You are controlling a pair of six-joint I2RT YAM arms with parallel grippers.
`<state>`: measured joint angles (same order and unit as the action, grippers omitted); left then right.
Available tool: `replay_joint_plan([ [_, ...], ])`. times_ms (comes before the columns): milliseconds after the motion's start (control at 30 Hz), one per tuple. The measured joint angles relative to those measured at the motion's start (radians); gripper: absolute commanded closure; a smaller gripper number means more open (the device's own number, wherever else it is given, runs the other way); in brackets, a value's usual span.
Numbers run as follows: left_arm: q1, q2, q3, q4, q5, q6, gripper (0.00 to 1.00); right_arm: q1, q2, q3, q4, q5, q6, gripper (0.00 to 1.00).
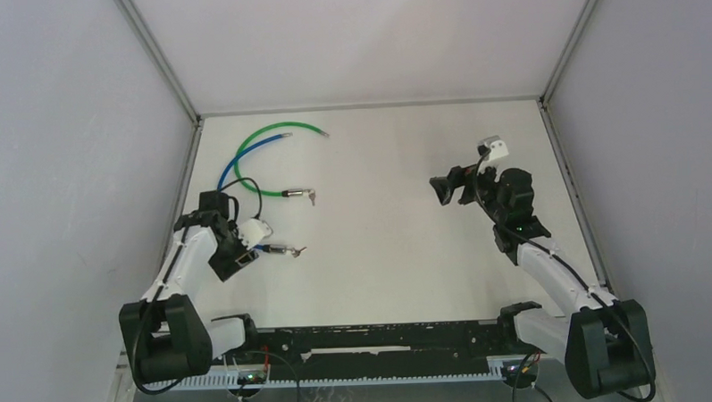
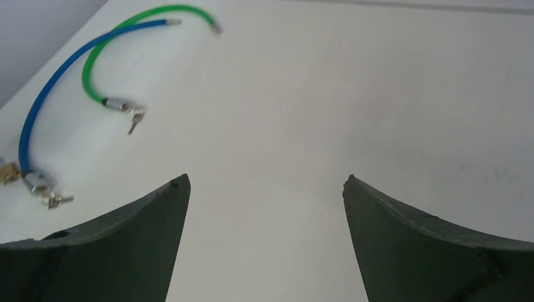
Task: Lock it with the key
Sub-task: Pick up the lock from the center of the board.
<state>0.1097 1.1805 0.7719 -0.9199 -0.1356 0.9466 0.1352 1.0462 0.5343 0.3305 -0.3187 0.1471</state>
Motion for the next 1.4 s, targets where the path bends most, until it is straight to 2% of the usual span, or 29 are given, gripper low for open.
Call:
replay_joint_plan([
  [67, -0.003, 0.019, -0.013, -0.018, 0.019, 0.109, 0.17, 0.032, 0.009, 0.000, -0.012, -0.016, -0.023, 0.02],
  [167, -0.003, 0.090, 0.016, -0.033, 0.060, 0.236, 0.14, 0.067, 0.014, 0.001, -0.021, -0.032, -0.052, 0.02],
  [233, -0.003, 0.150, 0.043, -0.035, 0.086, 0.305, 0.16, 0.085, 0.014, 0.009, -0.042, -0.036, -0.071, 0.02],
  [267, -0.004, 0.175, 0.056, -0.037, 0.095, 0.350, 0.20, 0.094, 0.014, 0.016, -0.051, -0.036, -0.080, 0.02],
  [300, -0.005, 0.183, 0.061, -0.037, 0.100, 0.385, 0.30, 0.103, 0.014, 0.022, -0.058, -0.035, -0.092, 0.02],
  [333, -0.005, 0.185, 0.062, -0.039, 0.107, 0.426, 0.31, 0.108, 0.013, 0.026, -0.061, -0.035, -0.098, 0.02],
  [567, 0.026, 0.129, 0.060, -0.125, 0.182, 0.789, 0.28, 0.129, -0.024, 0.031, -0.097, -0.026, -0.141, 0.02],
  [700, 0.027, 0.127, 0.060, -0.144, 0.230, 0.922, 0.31, 0.135, -0.044, 0.031, -0.114, -0.021, -0.156, 0.02],
  [1033, 0.017, 0.188, 0.058, -0.077, 0.257, 1.009, 0.47, 0.169, -0.039, 0.031, -0.117, -0.014, -0.192, 0.02],
  [1400, 0.006, 0.288, 0.050, 0.000, 0.217, 1.096, 0.44, 0.213, -0.016, 0.031, -0.117, -0.007, -0.236, 0.02],
])
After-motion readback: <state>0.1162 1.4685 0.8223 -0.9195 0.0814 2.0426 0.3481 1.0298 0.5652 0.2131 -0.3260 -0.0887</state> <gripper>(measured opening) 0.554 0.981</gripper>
